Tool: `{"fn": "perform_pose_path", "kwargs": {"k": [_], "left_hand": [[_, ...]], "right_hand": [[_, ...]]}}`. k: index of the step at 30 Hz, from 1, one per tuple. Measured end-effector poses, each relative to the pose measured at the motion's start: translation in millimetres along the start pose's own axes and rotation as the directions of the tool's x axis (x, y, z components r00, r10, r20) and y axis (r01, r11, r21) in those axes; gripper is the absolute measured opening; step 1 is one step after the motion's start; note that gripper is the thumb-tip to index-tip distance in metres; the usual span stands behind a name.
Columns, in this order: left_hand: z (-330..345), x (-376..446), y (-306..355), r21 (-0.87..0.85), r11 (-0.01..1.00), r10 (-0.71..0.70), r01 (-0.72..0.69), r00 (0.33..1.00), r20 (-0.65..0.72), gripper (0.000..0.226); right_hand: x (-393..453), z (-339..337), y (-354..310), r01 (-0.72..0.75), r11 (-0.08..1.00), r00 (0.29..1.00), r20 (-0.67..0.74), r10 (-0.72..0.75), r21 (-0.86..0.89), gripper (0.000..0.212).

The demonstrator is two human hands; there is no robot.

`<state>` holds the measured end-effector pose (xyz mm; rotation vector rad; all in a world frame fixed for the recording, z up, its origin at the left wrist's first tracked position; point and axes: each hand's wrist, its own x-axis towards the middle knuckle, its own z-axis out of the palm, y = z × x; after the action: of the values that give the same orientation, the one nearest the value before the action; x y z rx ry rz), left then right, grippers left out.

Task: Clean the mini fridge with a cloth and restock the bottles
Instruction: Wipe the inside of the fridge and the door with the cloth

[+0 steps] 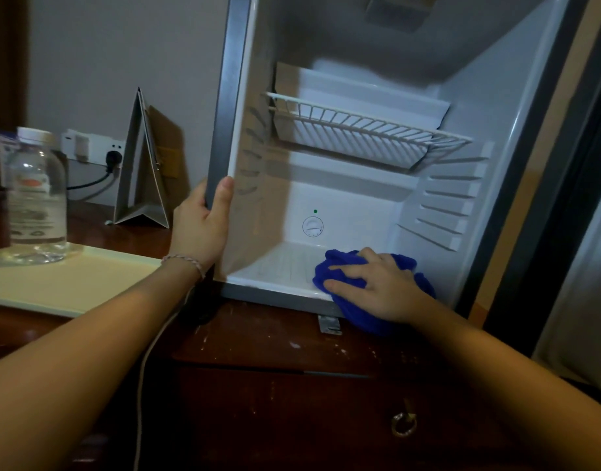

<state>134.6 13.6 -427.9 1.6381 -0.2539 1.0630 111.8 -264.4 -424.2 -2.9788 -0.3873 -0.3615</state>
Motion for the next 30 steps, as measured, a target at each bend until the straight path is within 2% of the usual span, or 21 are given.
{"fn": "perform_pose_path", "kwargs": {"k": [7, 13, 18, 22, 27, 30], "left_hand": [[2.8, 1.4, -2.8, 0.009, 1.000, 0.005, -0.005, 1.000, -0.024, 0.036], [1.6, 1.2, -3.0, 0.013, 1.000, 0.004, -0.004, 1.000, -0.006, 0.029], [1.5, 1.3, -0.9, 0.019, 1.000, -0.008, 0.007, 1.000, 0.017, 0.030], [-1.4, -0.2, 5.1, 0.043, 0.999, 0.002, -0.003, 1.000, 0.029, 0.025], [-2.5, 0.7, 4.2, 0.023, 0.999, -0.032, 0.031, 0.998, 0.051, 0.046], [-4.3, -0.5, 5.9, 0.017, 0.999, -0.040, 0.039, 0.997, 0.059, 0.050]], "right_hand": [[15.2, 0.9, -5.1, -0.025, 1.000, 1.000, 0.009, 0.025, 0.015, 0.051], [61.9, 10.2, -2.1, -0.112, 0.993, 0.993, 0.039, 0.113, -0.036, 0.064], [82.6, 9.8, 25.9, -0.225, 0.971, 0.973, 0.030, 0.227, -0.076, 0.077], [83.1, 10.5, 24.2, -0.258, 0.960, 0.964, 0.031, 0.263, -0.112, 0.077], [53.9, 7.0, 21.6, -0.229, 0.966, 0.972, 0.018, 0.233, -0.118, 0.075], [32.7, 7.7, 19.4, -0.184, 0.971, 0.982, 0.006, 0.187, -0.152, 0.071]]}}
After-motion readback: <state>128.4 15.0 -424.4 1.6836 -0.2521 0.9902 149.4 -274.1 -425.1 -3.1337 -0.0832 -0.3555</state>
